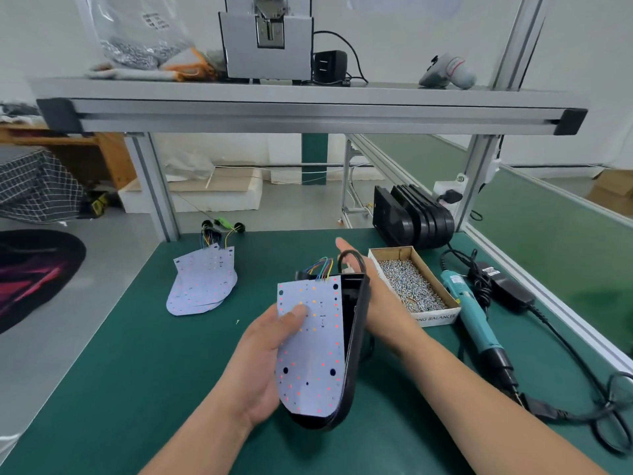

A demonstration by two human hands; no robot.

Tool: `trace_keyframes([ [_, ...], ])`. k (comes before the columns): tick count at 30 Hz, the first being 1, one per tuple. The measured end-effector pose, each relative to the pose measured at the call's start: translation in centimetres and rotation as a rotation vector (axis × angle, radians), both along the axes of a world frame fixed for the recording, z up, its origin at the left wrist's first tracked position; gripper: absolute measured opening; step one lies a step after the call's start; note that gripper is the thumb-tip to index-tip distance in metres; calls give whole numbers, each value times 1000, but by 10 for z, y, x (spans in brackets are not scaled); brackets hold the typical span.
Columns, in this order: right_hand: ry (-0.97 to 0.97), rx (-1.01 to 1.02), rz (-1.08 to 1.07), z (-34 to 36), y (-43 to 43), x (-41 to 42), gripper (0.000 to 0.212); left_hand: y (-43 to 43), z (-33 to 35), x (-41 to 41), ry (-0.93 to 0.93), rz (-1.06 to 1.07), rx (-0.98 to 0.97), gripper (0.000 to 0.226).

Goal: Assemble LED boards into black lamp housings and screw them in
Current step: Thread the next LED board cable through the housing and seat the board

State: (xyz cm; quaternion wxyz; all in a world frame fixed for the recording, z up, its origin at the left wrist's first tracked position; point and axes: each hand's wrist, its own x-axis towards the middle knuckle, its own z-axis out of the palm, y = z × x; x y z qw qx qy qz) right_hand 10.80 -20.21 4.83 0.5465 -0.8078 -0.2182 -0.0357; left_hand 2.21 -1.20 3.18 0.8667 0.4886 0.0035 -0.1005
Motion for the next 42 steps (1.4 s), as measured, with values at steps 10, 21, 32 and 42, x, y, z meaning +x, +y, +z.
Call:
trace_keyframes([
  [10, -21, -503, -261, -20, -3, 18, 29, 10, 15, -2, -120, 216, -82, 47],
  [21, -157, -632, -250, -24, -6, 25, 13, 26, 16, 0, -204, 408, 37, 30],
  [32, -297, 90, -192, 26, 5, -31, 50, -8, 2, -6, -391, 527, 913, 14],
  [42, 52, 388, -90, 36, 7, -27, 20, -12, 3, -20, -669, 435, 954, 55],
])
